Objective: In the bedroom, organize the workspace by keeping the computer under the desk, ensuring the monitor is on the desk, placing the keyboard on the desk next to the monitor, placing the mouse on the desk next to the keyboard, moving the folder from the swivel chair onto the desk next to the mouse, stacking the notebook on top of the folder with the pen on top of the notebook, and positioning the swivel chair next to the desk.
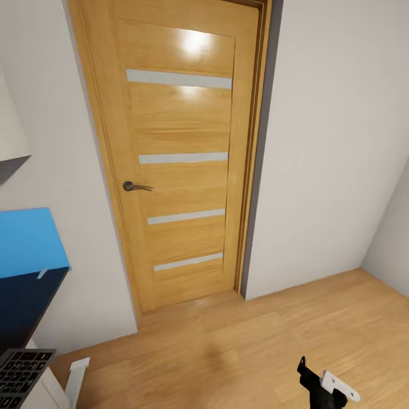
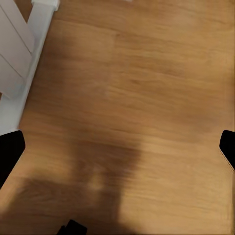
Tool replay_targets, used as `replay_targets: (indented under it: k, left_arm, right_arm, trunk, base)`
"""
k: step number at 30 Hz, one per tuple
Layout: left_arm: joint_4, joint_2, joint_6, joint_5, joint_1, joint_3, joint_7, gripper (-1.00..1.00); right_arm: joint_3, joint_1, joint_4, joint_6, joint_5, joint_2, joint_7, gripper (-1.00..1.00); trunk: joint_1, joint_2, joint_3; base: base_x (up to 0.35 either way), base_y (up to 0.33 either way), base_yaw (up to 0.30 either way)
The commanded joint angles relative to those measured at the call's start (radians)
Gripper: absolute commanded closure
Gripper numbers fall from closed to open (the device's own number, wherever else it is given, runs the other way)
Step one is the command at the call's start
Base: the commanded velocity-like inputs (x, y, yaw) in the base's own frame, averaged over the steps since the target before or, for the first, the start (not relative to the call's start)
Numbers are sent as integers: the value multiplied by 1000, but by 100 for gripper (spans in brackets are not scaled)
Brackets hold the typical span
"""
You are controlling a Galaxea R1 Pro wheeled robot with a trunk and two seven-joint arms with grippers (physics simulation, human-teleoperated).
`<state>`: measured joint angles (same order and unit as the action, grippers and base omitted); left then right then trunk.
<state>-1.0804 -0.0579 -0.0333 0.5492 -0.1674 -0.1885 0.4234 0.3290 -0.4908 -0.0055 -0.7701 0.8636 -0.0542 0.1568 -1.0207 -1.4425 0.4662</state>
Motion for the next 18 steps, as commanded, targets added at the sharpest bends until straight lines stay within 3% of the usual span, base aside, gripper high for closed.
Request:
replay_targets:
  k: [1, 12, 14, 16, 18]
  left_arm:
    - [-3, -1, -4, 5, 0, -3, 8, -100]
    - [-3, -1, -4, 5, 0, -3, 8, -100]
    - [-3, -2, -4, 5, 0, -3, 8, -100]
    - [-3, -3, -4, 3, 0, -2, 8, -100]
    - [-3, -3, -4, 3, 0, -2, 8, -100]
  right_arm:
    - [9, 0, -1, 0, 0, 0, 9, -100]
    - [15, 0, 9, 0, -20, 0, 8, -100]
    - [15, 0, 15, 0, -61, 1, 8, -100]
    - [16, 0, 18, -3, -131, 4, 9, -100]
    - [16, 1, 18, -13, -160, 21, 9, -100]
  trunk:
    - [0, 0, 1]
    - [0, 0, 1]
    - [0, 0, 1]
    - [0, 0, 1]
    - [0, 0, 1]
  base:
    - [235, -257, 288]
    - [196, -286, 288]
    - [168, -298, 288]
    - [125, -299, 288]
    - [94, -299, 288]
